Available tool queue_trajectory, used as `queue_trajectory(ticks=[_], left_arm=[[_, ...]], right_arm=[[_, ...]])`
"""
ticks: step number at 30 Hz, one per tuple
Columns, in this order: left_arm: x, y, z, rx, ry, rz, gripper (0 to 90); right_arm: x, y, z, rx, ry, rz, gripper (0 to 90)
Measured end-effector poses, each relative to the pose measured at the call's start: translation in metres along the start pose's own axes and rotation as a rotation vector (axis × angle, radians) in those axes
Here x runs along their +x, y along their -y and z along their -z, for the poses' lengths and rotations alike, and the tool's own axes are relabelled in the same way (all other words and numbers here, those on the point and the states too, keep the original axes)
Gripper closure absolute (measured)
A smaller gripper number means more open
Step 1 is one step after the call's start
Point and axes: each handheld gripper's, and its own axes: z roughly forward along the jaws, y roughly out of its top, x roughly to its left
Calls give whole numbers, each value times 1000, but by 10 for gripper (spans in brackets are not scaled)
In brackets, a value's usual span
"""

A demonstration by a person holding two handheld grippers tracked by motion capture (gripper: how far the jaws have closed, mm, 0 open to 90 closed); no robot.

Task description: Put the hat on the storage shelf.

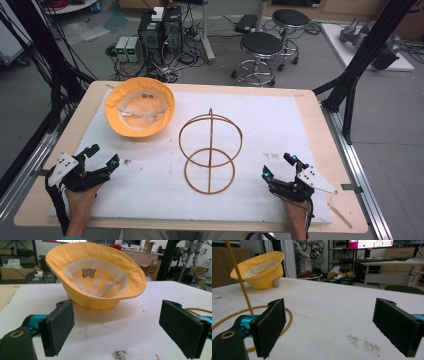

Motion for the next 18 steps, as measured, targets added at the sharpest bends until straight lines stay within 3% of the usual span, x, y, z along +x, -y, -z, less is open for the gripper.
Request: queue_trajectory(ticks=[2,14,18], left_arm=[[2,-6,-1,-8,4,16,131],[19,-59,-18,26,10,-12,126],[26,-76,-29,54,-5,-36,126]], right_arm=[[0,0,0,0,0,-1,104],[0,0,0,6,-4,4,104],[1,0,0,8,-4,4,104]])
